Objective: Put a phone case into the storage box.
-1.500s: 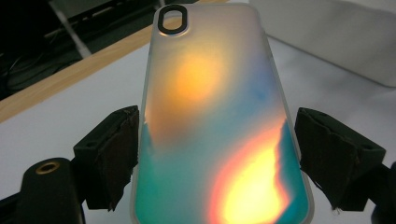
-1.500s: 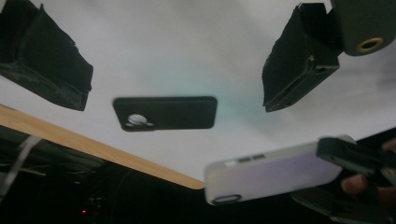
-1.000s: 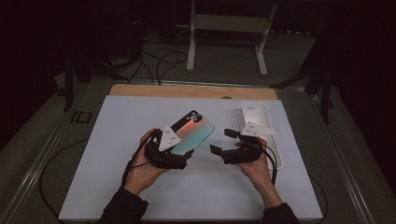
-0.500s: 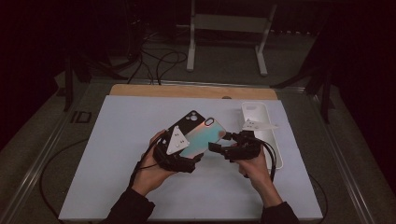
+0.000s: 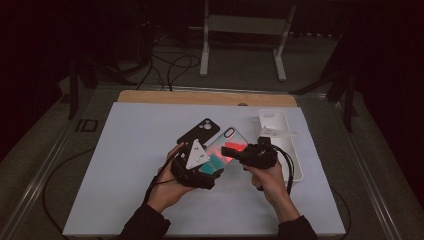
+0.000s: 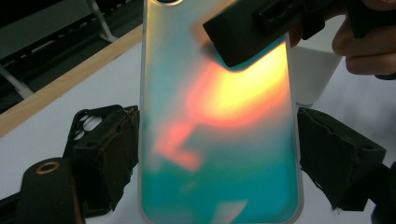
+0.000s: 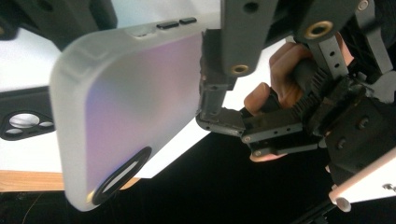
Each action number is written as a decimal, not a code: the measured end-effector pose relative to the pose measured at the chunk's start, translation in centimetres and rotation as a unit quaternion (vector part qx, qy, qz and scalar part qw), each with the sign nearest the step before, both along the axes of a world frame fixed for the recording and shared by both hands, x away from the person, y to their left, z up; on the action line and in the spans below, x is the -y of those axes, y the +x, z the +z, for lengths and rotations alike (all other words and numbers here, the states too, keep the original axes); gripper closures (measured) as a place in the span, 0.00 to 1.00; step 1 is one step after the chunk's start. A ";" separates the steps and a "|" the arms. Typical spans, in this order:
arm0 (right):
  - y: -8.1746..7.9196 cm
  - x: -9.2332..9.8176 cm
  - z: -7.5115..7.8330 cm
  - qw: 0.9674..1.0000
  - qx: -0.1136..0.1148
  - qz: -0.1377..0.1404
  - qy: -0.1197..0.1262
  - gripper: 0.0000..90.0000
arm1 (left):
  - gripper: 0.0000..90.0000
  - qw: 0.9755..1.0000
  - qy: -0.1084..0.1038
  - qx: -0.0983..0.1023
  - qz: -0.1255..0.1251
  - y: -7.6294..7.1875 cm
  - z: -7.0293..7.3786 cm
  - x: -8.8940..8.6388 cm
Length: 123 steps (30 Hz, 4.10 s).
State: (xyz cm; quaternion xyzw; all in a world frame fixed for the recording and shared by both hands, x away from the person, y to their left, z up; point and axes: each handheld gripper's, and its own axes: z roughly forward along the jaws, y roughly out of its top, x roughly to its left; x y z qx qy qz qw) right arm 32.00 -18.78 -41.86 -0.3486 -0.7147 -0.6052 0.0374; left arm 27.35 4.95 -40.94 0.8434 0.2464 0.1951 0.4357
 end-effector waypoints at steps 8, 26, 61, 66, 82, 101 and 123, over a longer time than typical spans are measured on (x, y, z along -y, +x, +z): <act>-0.3 -0.3 0.3 1.000 -0.006 0.009 0.003 0.86 | 0.18 1.000 0.020 0.011 0.004 -0.1 -0.4 0.4; -0.7 -0.3 0.7 0.999 0.024 0.004 -0.038 0.96 | 0.18 0.996 -0.057 -0.063 -0.012 1.1 -0.9 -1.9; -2.0 -0.9 2.6 0.993 0.096 0.070 -0.028 0.96 | 0.41 0.983 -0.100 -0.120 -0.098 1.7 -2.1 -2.6; -2.1 -1.0 2.7 0.991 0.099 0.092 -0.011 0.96 | 0.43 0.979 -0.106 -0.128 -0.119 1.6 -2.1 -2.6; -2.0 -0.6 2.4 0.988 0.104 0.114 0.011 0.95 | 0.63 0.969 -0.129 -0.138 -0.157 1.7 -2.5 -2.9; -2.4 -1.6 2.4 0.986 0.122 0.072 -0.091 0.32 | 0.90 0.975 -0.113 -0.118 -0.153 1.5 -2.7 -3.1; -2.2 -1.6 3.0 0.991 0.096 -0.036 -0.086 0.10 | 0.90 0.992 -0.093 -0.072 -0.050 1.1 -2.6 -3.2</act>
